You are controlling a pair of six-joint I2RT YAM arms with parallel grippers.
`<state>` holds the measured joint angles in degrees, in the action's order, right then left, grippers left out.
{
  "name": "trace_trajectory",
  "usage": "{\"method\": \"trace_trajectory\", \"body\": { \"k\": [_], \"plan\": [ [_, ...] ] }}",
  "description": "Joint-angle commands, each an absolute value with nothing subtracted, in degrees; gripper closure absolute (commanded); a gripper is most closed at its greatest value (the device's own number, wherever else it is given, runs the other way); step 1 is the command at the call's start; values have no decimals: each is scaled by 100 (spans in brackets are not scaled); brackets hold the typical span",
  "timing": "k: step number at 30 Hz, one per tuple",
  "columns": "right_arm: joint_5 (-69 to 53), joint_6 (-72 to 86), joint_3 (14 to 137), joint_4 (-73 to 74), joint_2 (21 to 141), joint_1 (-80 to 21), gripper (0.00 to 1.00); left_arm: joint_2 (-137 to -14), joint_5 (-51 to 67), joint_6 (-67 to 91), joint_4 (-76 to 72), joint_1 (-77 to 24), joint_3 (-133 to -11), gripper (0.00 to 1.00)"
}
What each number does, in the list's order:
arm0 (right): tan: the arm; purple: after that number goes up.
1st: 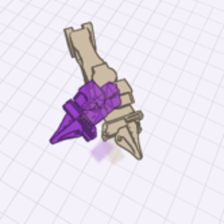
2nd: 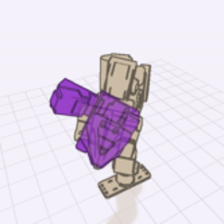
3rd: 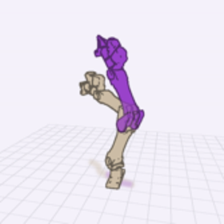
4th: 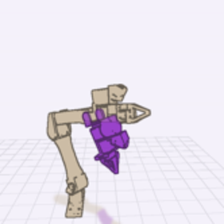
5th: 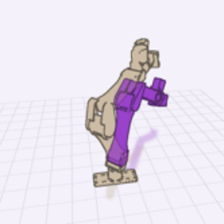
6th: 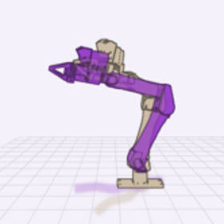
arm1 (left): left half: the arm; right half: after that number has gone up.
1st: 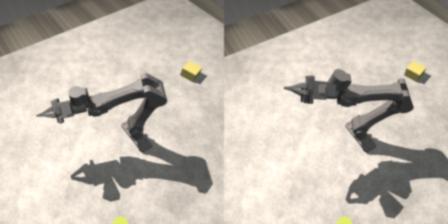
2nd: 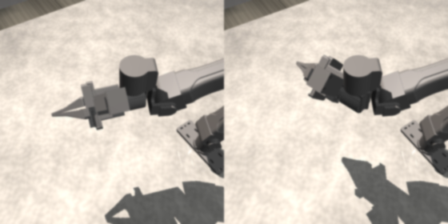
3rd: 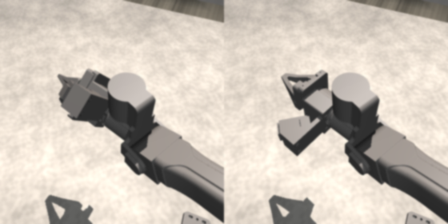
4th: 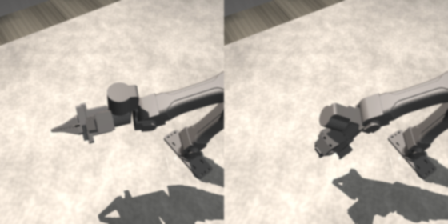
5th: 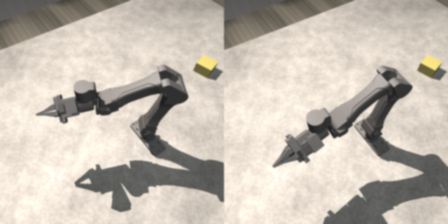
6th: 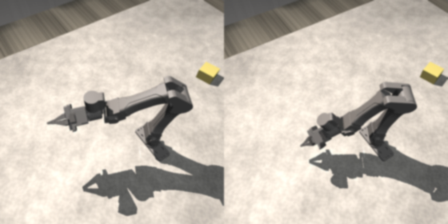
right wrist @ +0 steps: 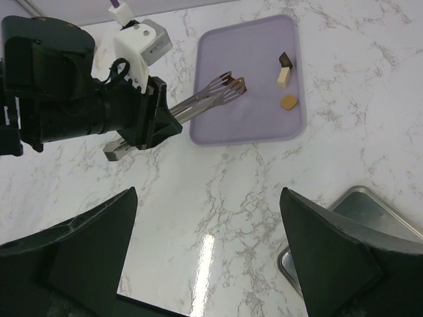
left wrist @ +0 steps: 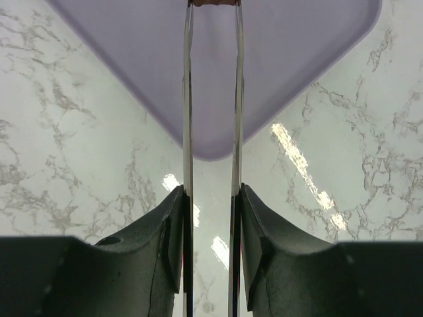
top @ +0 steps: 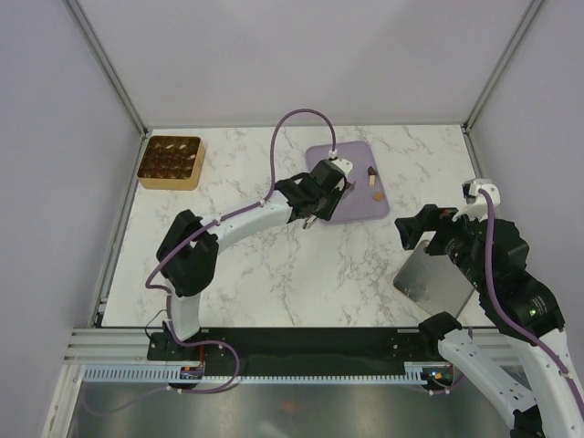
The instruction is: Pack the chocolate
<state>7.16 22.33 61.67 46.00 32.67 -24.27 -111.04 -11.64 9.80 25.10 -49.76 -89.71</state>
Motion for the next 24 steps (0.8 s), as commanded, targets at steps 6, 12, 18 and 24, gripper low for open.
{"method": "trace_trajectory", "body": {
  "k": [6, 12, 18, 24],
  "plan": [
    [510, 2311, 6153, 4465, 3287, -2443, 2, -10073, -1556, 1318, 3462, -4378, -9254, 64],
    [334, 2399, 5898, 4228, 3296, -2443, 2, -9624, -1434, 1283, 4183, -2990, -9510, 65],
    [308, 2373, 5687, 3964, 3436, -2443, 2, -9501, -1222, 1274, 4315, -1146, -9457, 65],
    [229, 2373, 5520, 3674, 3638, -2443, 2, -9808, -1081, 1380, 4315, -19, -9554, 65]
  ]
}}
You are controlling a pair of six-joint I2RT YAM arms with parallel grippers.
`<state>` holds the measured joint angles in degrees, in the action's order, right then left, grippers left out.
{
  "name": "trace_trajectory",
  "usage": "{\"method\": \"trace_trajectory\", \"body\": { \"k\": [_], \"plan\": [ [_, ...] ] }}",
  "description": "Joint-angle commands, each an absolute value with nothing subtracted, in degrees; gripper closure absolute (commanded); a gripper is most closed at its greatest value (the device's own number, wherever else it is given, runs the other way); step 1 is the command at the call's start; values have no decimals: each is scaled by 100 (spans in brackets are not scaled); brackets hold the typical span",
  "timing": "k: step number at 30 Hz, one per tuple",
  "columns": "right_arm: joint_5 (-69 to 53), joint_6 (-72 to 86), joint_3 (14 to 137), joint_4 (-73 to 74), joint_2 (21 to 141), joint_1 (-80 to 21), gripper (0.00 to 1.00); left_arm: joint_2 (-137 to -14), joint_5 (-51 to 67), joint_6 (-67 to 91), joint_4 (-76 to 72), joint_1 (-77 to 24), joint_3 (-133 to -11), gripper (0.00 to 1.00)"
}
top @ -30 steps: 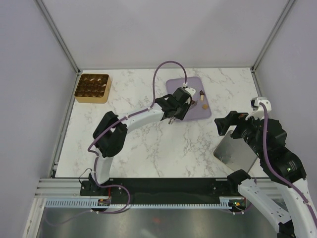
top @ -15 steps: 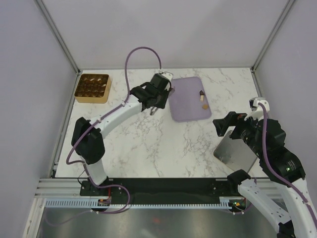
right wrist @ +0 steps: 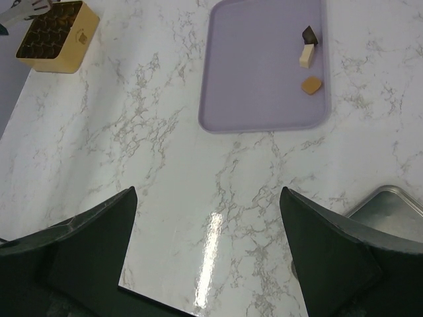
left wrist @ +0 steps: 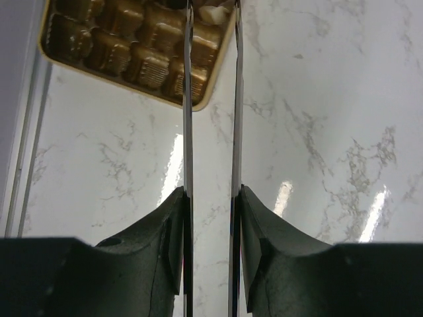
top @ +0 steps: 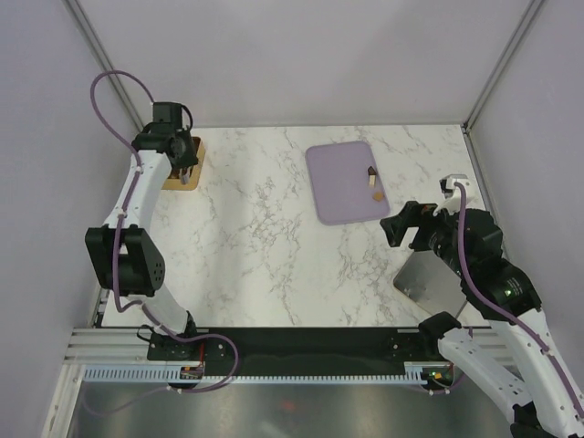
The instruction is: Pack the chocolate
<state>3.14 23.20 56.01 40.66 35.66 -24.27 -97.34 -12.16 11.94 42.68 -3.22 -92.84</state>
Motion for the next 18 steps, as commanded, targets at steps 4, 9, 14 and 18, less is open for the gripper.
{"method": "trace_trajectory", "body": {
  "k": [4, 9, 14, 18],
  "plan": [
    [255, 2382, 5405, 3507, 3718, -2443, 2, -10072, -1239, 1441, 4298, 614, -9703, 65],
    [272, 2390, 5282, 3367, 3858, -2443, 2, -10405, -1239, 1477, 4289, 949, -9940, 65],
    [264, 2399, 5221, 3305, 3929, -2443, 2, -10626, -1485, 1433, 4280, 1063, -10169, 65],
    [290, 2391, 5203, 3287, 3946, -2435, 2, -10828, -1529, 1406, 4271, 1177, -10423, 64]
  ]
}}
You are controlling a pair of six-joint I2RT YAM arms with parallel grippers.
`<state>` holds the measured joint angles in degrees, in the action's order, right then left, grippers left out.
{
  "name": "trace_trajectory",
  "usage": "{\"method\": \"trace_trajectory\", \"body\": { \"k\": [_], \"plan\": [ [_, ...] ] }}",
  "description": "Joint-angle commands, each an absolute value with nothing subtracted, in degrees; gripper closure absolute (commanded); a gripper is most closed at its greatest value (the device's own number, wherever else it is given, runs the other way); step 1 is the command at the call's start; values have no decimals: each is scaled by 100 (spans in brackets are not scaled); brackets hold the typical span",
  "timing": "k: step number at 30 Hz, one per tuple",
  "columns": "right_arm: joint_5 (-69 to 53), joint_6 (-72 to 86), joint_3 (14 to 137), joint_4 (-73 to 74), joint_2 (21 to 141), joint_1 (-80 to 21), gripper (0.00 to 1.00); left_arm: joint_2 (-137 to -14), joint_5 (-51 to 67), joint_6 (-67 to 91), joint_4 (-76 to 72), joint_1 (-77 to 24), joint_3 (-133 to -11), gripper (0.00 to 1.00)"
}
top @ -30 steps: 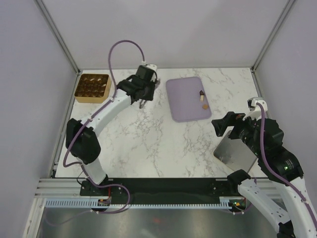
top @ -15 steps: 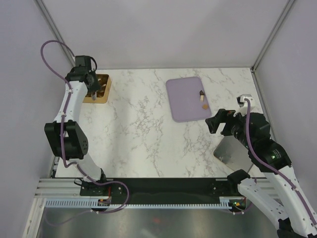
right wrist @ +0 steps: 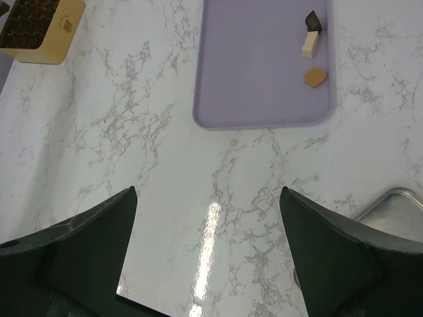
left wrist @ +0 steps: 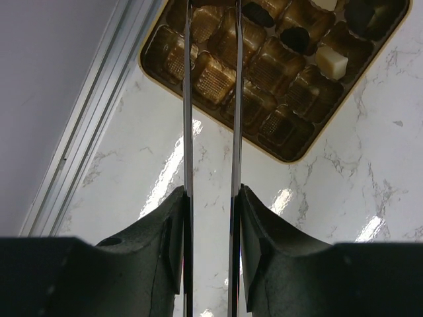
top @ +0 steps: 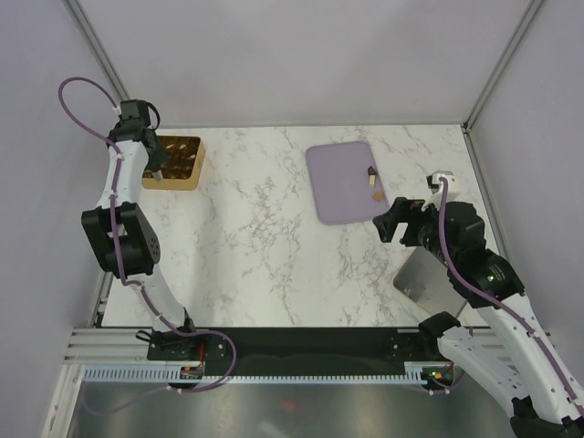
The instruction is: Pack the chocolate
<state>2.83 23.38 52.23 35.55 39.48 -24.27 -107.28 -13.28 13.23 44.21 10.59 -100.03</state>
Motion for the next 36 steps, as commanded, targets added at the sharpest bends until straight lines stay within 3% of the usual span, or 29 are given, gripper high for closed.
{"method": "trace_trajectory", "body": {
  "k": [1, 36],
  "plan": [
    [290, 2382, 5194, 3287, 3964, -2443, 2, -10889, -1529, 1398, 4263, 1186, -10476, 65],
    [510, 2267, 5186, 3182, 4166, -2443, 2, -11180, -1565, 1503, 4219, 1222, -10196, 60]
  ]
}}
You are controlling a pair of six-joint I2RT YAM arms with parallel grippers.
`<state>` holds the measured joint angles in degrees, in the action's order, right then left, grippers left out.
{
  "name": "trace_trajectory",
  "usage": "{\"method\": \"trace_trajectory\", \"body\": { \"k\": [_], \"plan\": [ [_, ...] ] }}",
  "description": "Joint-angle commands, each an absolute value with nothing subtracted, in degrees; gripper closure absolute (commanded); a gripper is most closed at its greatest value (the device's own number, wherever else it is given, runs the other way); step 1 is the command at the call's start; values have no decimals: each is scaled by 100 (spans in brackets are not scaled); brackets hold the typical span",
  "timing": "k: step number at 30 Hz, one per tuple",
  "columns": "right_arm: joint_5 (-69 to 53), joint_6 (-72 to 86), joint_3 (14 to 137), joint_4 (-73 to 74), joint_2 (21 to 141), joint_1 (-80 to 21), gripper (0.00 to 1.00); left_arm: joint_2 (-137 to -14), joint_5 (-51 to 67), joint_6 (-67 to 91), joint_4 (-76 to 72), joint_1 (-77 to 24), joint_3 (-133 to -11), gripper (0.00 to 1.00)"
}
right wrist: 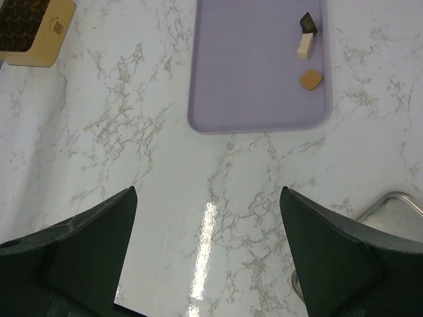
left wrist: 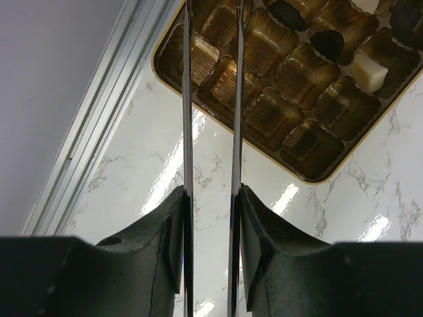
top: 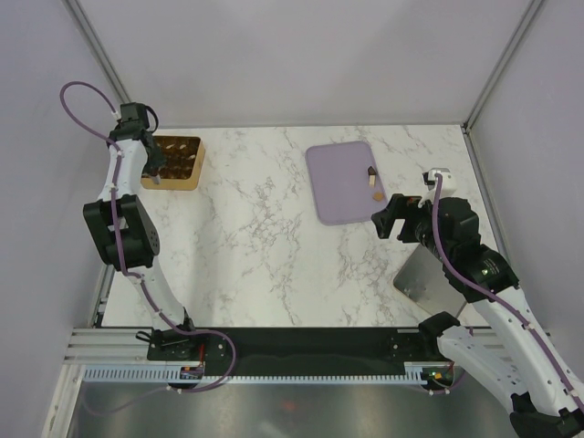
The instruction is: Pack the chocolate
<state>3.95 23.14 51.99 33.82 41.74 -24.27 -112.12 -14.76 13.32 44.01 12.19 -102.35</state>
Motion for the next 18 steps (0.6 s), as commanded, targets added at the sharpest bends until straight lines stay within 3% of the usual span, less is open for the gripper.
{"method": "trace_trajectory", "body": {
  "k": [1, 18],
  "plan": [
    [518, 2259, 5177, 3182, 4175, -2443, 2, -11188, -1564, 1503, 4227, 1239, -10195, 60],
    [519, 2285, 5186, 3129, 4201, -2443, 2, -10820, -1406, 1450, 4210, 1195, -9967, 60]
  ]
}}
